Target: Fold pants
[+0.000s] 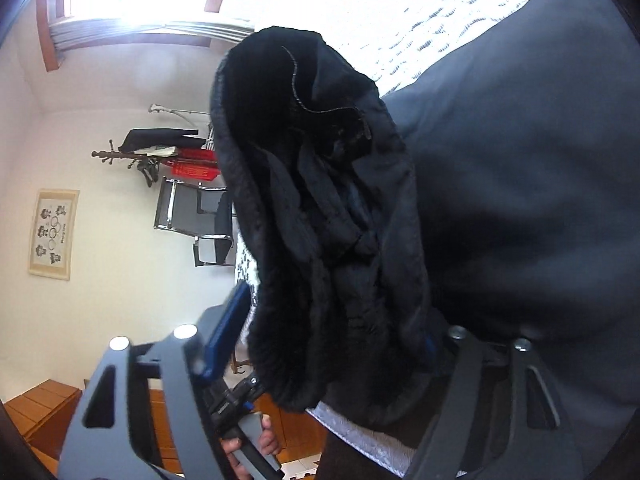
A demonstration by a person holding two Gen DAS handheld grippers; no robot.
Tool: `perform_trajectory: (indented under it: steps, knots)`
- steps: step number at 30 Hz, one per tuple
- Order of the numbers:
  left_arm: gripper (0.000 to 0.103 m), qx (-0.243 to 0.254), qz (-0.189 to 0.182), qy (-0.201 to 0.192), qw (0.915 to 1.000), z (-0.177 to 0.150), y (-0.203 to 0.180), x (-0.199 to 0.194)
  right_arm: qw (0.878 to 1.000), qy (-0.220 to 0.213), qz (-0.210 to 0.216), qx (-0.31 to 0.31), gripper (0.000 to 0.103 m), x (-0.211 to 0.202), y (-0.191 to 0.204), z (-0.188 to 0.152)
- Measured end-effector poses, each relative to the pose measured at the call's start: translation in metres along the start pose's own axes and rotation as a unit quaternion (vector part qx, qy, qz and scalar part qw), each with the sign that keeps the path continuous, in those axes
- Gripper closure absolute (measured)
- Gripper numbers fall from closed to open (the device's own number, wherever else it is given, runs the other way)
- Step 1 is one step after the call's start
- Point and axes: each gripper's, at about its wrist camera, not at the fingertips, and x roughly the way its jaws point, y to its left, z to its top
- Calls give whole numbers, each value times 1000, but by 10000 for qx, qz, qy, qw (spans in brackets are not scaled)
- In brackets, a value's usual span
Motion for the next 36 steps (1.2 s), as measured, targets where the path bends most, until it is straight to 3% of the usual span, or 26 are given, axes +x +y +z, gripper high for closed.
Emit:
perform_trajectory:
  steps: [2,5,15,26,36]
  knots:
    - [6,-9,18,21,10000,-1,0,0,10000,-23,-42,9,63,2,0,0]
    - [6,-65,28,40,10000,-2,2,0,10000,-46,56,-9,72,0,1,-1]
    - [5,-206,58,68,9997,-8,8,-7,9984,-98,36,-553,75,-4,48,-5]
    - [5,-543,0,-182,9984,-13,28,-36,9939,-65,581,-937,76,-20,115,-9]
    - [5,-640,-16,-231,9977,-20,32,-49,9916,-323,760,-999,76,-90,109,-24]
